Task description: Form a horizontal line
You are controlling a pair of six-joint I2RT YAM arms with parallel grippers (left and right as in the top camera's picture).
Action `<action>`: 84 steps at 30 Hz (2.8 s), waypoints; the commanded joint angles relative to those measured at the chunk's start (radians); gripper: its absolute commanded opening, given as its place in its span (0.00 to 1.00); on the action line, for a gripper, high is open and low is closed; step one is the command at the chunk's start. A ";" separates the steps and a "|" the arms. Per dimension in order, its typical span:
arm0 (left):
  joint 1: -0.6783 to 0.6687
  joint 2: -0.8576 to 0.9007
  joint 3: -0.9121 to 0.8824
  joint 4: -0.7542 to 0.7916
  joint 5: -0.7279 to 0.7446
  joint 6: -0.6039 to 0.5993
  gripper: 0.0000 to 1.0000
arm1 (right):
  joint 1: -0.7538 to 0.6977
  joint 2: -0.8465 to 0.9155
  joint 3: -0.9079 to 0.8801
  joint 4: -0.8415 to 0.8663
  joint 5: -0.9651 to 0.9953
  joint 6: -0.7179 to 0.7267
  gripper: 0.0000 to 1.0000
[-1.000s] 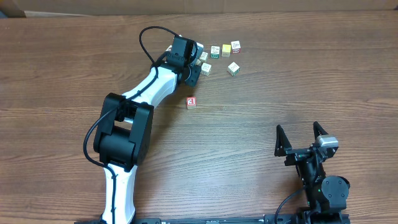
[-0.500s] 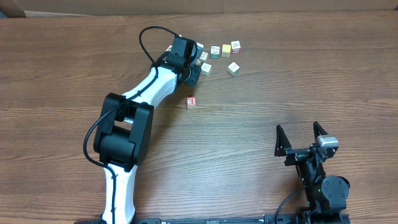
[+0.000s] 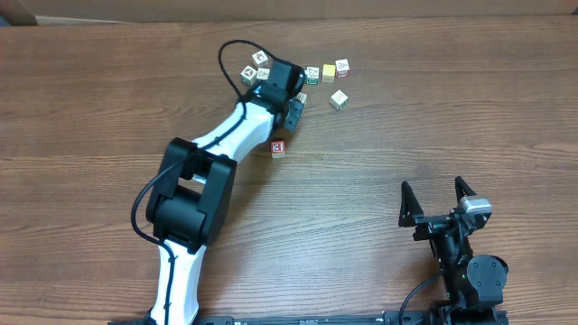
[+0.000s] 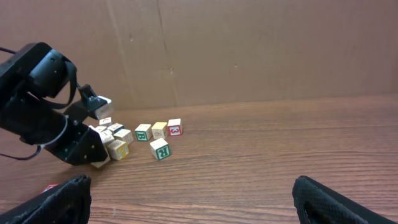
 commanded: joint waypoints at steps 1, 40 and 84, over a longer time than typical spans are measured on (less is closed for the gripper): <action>-0.036 -0.046 0.007 -0.018 -0.121 -0.048 0.35 | -0.005 -0.008 -0.010 0.003 0.009 -0.007 1.00; -0.092 -0.085 0.007 -0.073 -0.121 -0.366 0.57 | -0.005 -0.008 -0.010 0.003 0.009 -0.007 1.00; -0.081 0.024 0.007 0.002 -0.071 -0.295 0.42 | -0.005 -0.008 -0.010 0.003 0.009 -0.007 1.00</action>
